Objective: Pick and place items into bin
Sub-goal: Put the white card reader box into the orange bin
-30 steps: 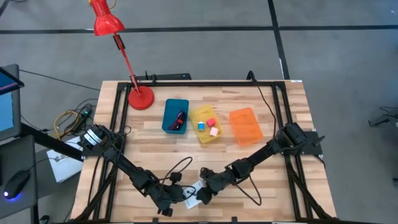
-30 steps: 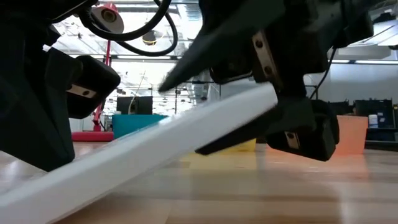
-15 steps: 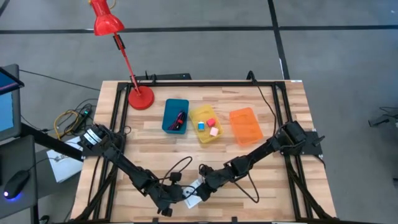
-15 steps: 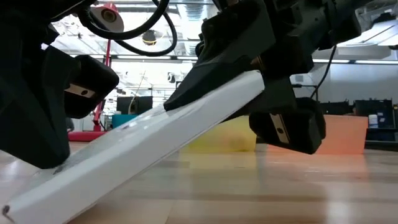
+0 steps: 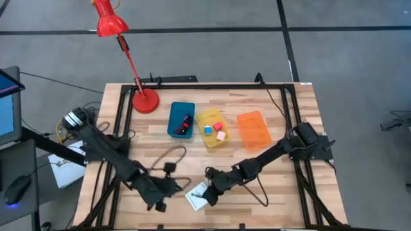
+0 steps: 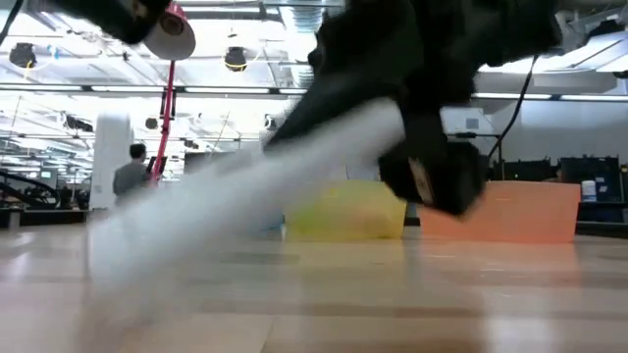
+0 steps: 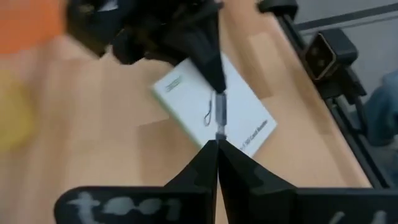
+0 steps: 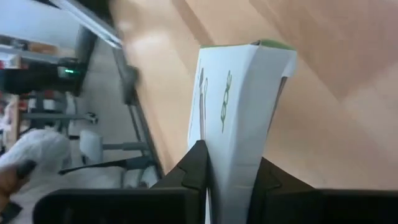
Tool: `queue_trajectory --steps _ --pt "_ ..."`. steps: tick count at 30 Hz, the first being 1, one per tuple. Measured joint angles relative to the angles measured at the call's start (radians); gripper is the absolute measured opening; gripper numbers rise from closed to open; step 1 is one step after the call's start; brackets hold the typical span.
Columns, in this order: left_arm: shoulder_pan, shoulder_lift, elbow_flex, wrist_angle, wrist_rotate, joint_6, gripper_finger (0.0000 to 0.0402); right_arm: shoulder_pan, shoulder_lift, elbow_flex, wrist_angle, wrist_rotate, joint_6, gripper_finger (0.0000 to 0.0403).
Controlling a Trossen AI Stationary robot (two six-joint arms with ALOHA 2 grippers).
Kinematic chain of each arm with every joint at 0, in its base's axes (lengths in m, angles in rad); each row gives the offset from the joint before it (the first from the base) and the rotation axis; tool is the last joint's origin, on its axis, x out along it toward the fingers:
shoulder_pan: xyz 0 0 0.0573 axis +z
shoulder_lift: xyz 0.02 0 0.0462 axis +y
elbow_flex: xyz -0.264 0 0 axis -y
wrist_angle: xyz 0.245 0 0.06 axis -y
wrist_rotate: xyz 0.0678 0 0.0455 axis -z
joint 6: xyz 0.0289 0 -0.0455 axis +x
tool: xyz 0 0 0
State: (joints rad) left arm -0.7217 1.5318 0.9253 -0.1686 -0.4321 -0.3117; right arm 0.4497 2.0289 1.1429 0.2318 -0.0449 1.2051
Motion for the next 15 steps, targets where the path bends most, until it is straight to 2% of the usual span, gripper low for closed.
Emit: queue_trajectory --steps 3,7,12,15 --pt "-0.005 -0.122 0.000 -0.108 -0.040 -0.007 0.0000 -0.016 -0.051 0.001 -0.006 0.006 -0.077 0.0042" --pt "-0.013 -0.284 0.002 -0.162 -0.087 0.000 0.0000 -0.045 -0.158 0.000 -0.122 0.023 -0.157 0.0044" --pt "-0.018 -0.443 0.002 -0.198 -0.131 0.028 0.0000 -0.089 -0.337 0.001 -0.390 0.083 -0.241 0.0043" --pt "-0.018 -0.509 0.002 -0.203 -0.133 0.034 0.0000 -0.107 -0.463 0.001 -0.618 0.196 -0.236 0.0045"
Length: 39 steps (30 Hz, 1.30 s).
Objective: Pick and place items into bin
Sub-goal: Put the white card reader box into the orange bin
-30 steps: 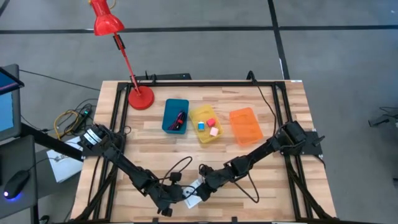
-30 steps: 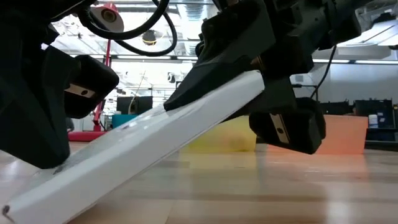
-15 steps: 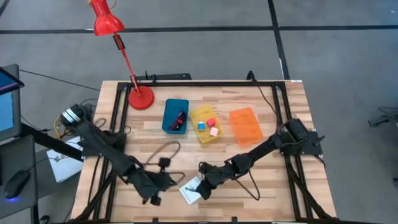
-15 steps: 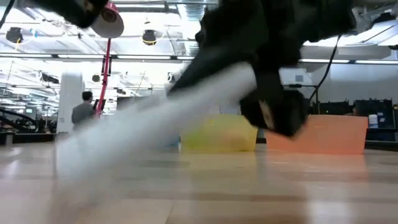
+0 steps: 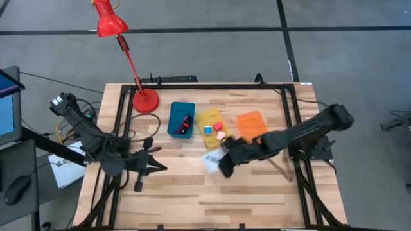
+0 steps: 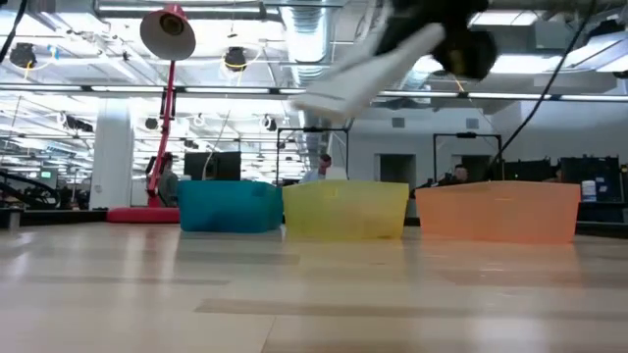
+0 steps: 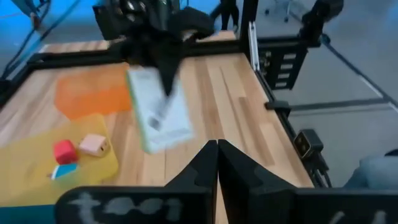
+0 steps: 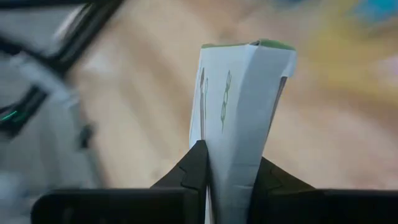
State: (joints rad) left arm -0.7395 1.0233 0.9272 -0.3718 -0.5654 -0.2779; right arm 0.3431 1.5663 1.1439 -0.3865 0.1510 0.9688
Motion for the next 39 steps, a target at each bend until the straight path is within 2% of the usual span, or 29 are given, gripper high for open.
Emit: queue_trajectory --steps 3,6,9,11,13,17,21,28,32,36,39 --pt "0.000 -0.032 0.000 -0.011 -0.003 0.001 0.0000 0.001 -0.118 0.001 -0.222 0.164 0.037 0.0047" --pt "0.000 -0.038 0.000 -0.025 -0.006 0.002 0.0000 0.003 -0.218 0.001 -0.430 0.324 0.140 0.0047" --pt "0.000 -0.030 0.000 -0.057 -0.014 0.002 0.0000 0.003 -0.292 0.001 -0.620 0.447 0.271 0.0048" --pt "0.000 -0.018 0.000 -0.079 -0.024 0.001 0.0000 -0.001 -0.324 0.001 -0.734 0.490 0.356 0.0048" --pt "0.000 -0.007 0.000 -0.098 -0.027 -0.001 0.0000 -0.013 -0.341 0.001 -0.812 0.485 0.418 0.0048" --pt "0.000 0.016 0.000 -0.114 -0.036 -0.002 0.0000 -0.051 -0.328 0.001 -0.941 0.403 0.511 0.0048" --pt "0.000 0.036 0.000 -0.111 -0.060 -0.003 0.0000 -0.093 -0.283 0.000 -1.018 0.342 0.520 0.0048" --pt "0.000 0.052 0.001 -0.111 -0.053 -0.025 0.0000 -0.197 -0.196 -0.006 -1.002 0.227 0.403 0.0048" --pt "0.000 0.052 0.001 -0.109 -0.050 -0.072 0.0000 -0.269 -0.154 -0.006 -0.927 0.179 0.258 0.0047" --pt "0.000 0.051 0.001 -0.109 -0.047 -0.072 0.0000 -0.378 -0.163 -0.006 -0.897 0.134 0.105 0.0047" --pt "0.000 0.051 0.001 -0.109 -0.045 -0.071 0.0000 -0.485 -0.219 -0.006 -0.898 0.113 0.019 0.0047"
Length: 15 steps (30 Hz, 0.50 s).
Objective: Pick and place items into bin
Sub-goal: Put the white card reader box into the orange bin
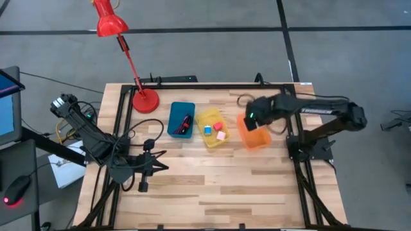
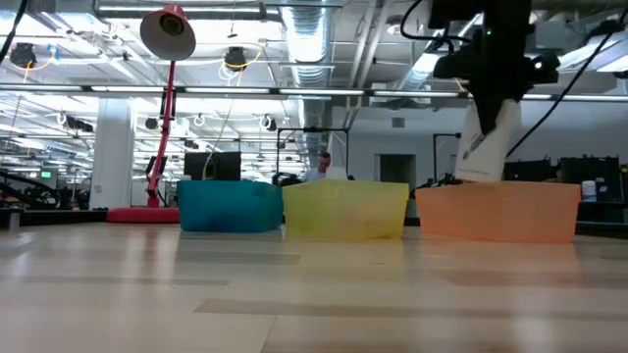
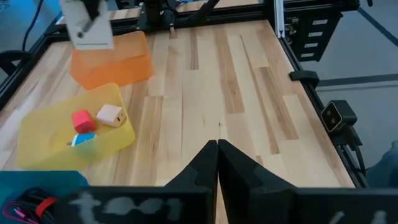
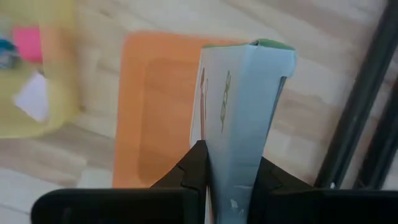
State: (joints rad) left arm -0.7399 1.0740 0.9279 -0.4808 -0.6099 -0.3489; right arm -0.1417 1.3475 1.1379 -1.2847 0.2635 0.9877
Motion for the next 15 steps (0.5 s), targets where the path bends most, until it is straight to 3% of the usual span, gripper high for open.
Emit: queue_trajectory --steps 4,7,12,15 --pt "0.000 0.000 0.000 0.000 0.000 0.000 0.0000 -0.120 -0.070 -0.008 0.105 -0.146 -0.141 0.0047" --pt "0.000 0.000 0.000 -0.005 -0.001 -0.001 0.0000 -0.138 -0.073 -0.068 0.195 -0.256 -0.204 0.0046" --pt "0.000 0.000 0.000 -0.002 -0.005 0.002 0.0000 -0.142 -0.030 -0.200 0.184 -0.261 -0.185 0.0046" --pt "0.000 0.000 0.000 -0.001 -0.006 0.002 0.0000 -0.151 -0.035 -0.240 0.324 -0.309 -0.220 0.0047"
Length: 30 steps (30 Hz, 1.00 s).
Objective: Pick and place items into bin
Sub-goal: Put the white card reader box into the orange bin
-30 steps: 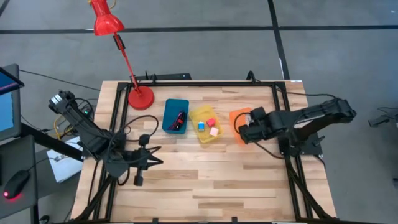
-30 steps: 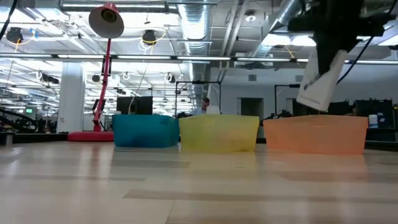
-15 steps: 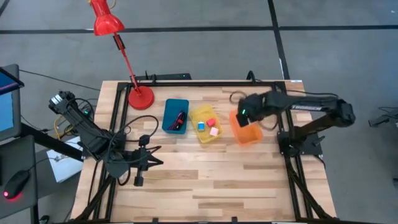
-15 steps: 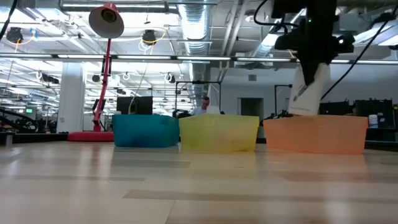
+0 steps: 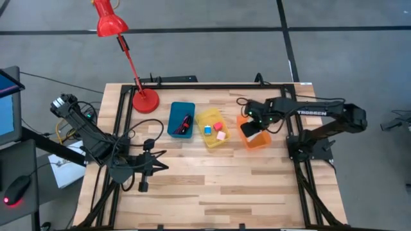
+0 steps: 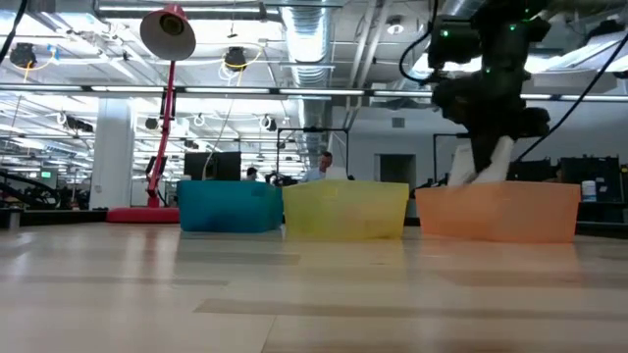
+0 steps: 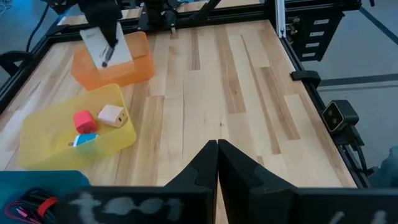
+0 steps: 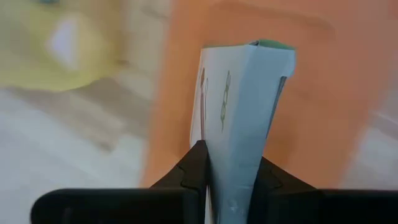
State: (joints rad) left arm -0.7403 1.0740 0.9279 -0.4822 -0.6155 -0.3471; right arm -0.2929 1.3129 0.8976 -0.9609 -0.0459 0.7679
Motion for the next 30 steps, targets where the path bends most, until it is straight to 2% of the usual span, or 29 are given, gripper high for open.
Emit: queue_trajectory --steps 3,7,14,22,25,30 --pt "0.000 0.000 0.000 0.001 0.000 -0.007 0.0000 -0.023 -0.004 -0.005 0.065 -0.052 -0.033 0.0047" --pt "0.000 0.000 0.000 0.002 -0.001 -0.018 0.0000 -0.067 0.015 -0.005 0.015 -0.053 -0.036 0.0048" --pt "0.000 0.000 0.000 0.001 -0.001 -0.033 0.0000 -0.082 0.056 -0.006 0.034 -0.061 -0.038 0.0060" --pt "0.000 0.000 0.000 0.000 0.000 -0.033 0.0000 -0.081 0.133 -0.006 0.018 -0.092 -0.062 0.0125" --pt "0.000 0.000 0.000 -0.002 0.000 -0.033 0.0000 -0.081 0.153 -0.006 -0.046 -0.092 -0.061 0.0152" --pt "0.000 0.000 0.000 -0.011 0.001 -0.032 0.0000 -0.082 0.119 -0.007 -0.103 -0.090 -0.026 0.0184"
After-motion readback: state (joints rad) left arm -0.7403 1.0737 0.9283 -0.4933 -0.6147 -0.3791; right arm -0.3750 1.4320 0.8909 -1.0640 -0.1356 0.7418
